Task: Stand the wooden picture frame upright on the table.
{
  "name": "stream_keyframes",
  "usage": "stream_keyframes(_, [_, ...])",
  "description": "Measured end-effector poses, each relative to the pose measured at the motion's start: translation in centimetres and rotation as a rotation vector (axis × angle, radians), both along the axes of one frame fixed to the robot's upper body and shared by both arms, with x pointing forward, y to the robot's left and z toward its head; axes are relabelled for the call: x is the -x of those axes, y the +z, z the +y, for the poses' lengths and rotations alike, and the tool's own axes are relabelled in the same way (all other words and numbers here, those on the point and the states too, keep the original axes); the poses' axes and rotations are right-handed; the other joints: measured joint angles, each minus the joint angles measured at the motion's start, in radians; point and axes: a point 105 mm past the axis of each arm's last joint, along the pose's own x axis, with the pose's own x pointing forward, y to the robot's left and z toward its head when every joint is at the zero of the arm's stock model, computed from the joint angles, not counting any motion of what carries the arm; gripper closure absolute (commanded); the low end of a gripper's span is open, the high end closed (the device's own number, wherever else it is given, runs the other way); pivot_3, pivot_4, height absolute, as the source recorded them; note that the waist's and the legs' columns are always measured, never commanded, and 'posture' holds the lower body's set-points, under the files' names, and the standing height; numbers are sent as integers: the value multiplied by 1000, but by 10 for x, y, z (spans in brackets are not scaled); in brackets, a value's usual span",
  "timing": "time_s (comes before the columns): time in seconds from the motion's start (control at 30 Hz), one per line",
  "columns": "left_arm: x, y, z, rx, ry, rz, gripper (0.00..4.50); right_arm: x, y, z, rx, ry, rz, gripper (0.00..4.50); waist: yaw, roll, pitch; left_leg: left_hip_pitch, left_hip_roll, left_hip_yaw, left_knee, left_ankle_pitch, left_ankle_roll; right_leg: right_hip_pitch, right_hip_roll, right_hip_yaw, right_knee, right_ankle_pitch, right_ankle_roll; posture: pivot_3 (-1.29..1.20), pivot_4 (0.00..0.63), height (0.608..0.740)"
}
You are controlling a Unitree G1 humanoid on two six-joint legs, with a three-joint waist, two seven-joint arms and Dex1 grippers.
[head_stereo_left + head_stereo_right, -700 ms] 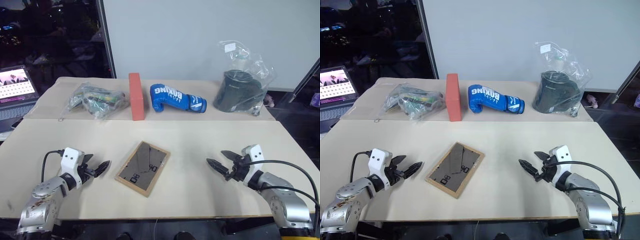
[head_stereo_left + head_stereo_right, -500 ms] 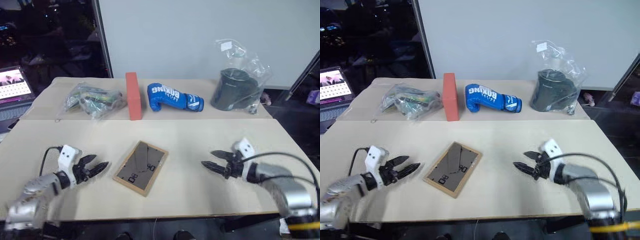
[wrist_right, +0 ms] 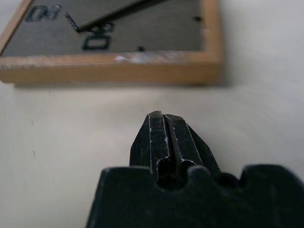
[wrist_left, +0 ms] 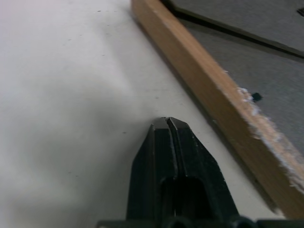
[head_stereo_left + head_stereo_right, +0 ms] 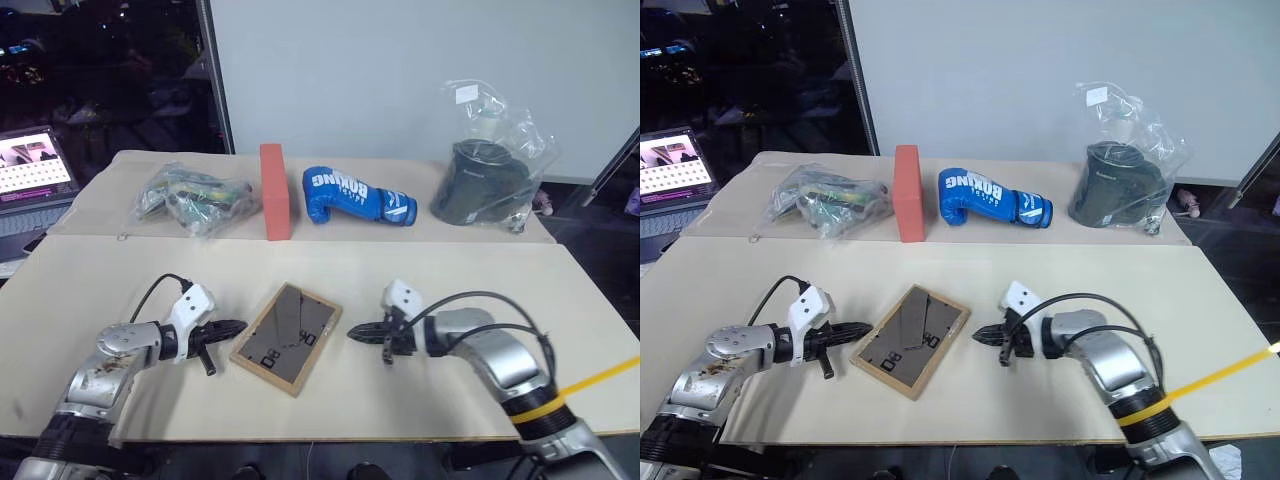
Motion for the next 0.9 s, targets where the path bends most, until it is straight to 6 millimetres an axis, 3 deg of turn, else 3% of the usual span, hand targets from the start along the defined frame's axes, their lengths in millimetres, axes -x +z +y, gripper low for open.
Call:
stream_keyframes(0.2, [20, -5, -21, 24, -84, 70, 4500, -19, -5, 7, -81, -108, 12, 4464, 5, 0, 0, 1, 0, -1, 2, 0, 0, 1, 0, -1, 0, 1, 2, 0, 150, 736])
stream_keyframes(0.37, [23, -7, -30, 53, -108, 86, 4500, -26, -3, -4, -33, -123, -32, 4464, 12, 0, 0, 0, 0, -1, 3, 0, 0, 2, 0, -1, 0, 1, 2, 0, 150, 736])
stream_keyframes(0.53, [22, -6, -13, 31, -34, 64, 4500, 1, -6, -31, 32, -77, 1, 4464, 20, 0, 0, 2, 0, -2, 0, 0, 0, 2, 0, -1, 0, 0, 1, 0, 150, 736])
stream_keyframes(0.7, [12, -4, 7, 28, 87, 40, 4500, 26, -9, -35, 54, -16, 95, 4464, 15, 0, 0, 6, 0, -2, 1, 0, 0, 4, 0, -1, 0, -3, 6, 0, 150, 736])
stream_keyframes(0.9, [0, -7, -34, 100, 56, 16, 4500, 43, -12, -10, 1, 60, 174, 4464, 23, 0, -1, 3, 0, -2, 3, 0, 0, 4, 0, -1, 0, -2, 7, 0, 150, 736])
